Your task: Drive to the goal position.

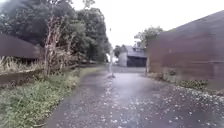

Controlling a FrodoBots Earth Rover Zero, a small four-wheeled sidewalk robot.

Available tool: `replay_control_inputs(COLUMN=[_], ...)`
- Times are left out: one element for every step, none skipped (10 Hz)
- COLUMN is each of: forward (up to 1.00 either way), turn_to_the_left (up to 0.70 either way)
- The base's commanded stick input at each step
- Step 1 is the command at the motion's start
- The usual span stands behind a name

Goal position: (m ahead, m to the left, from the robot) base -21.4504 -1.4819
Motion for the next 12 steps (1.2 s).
replay_control_inputs(forward=[0.45,0.45,0.44,0.42,0.42,0.42,0.42,0.42,0.42,0.41,0.41,0.41], turn_to_the_left=[0.02,0.02,0.02,0.02,0.02,0.02,0.02,0.02,0.02,0.02,0.02,-0.06])
